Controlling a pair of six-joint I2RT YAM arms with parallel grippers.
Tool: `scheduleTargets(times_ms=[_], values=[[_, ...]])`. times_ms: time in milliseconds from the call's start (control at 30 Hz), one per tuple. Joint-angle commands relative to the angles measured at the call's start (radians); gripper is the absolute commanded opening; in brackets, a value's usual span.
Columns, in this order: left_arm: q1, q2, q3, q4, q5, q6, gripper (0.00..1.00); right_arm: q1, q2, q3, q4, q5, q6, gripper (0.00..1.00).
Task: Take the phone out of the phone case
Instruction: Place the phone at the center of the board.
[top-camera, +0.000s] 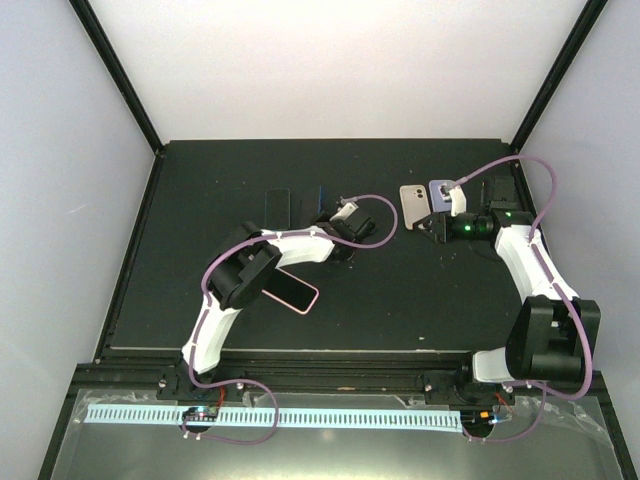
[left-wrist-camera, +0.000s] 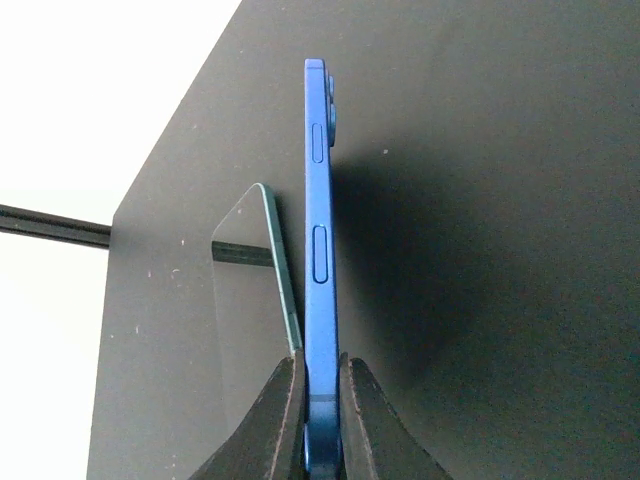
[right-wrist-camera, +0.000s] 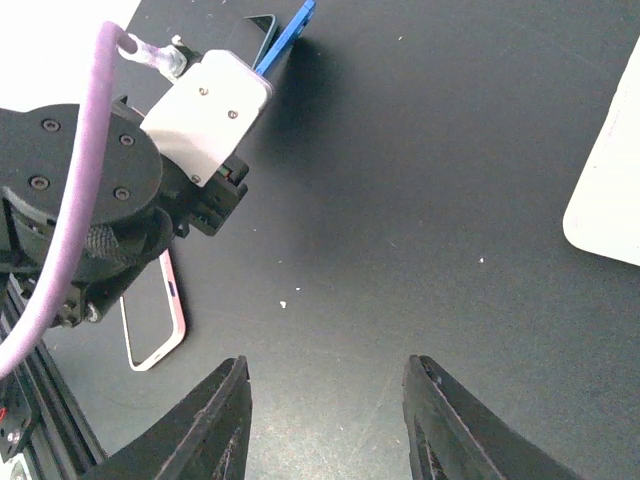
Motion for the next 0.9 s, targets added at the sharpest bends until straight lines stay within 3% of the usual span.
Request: scheduleTargets(times_ms=[0, 500, 633, 767, 867], values=[[0.034, 0.041, 0.039, -0.070, 0.006, -0.011, 0.02, -0.002, 0.011, -0.007, 0.026, -0.027, 0.000, 0.42], [0.058, 0.113, 0.077, -0.138, 0.027, -0.038, 0.03, -0.002, 0.027, -0.004, 0.021, -0.039, -0.003, 0.43], [0.058, 0.124, 0.087, -0.153, 0.044, -0.049, 0.09, -0.002, 0.026, -0.004, 0.022, -0.040, -0.004, 0.43], [0.058, 0.143, 0.106, -0.178, 0.046, -0.054, 0.24, 0.000, 0.028, -0.004, 0.021, -0.040, -0.005, 0.43], [0.061, 0.140, 0.110, -0.179, 0.057, -0.057, 0.25, -0.002, 0.030, -0.004, 0.021, -0.043, -0.007, 0.43]])
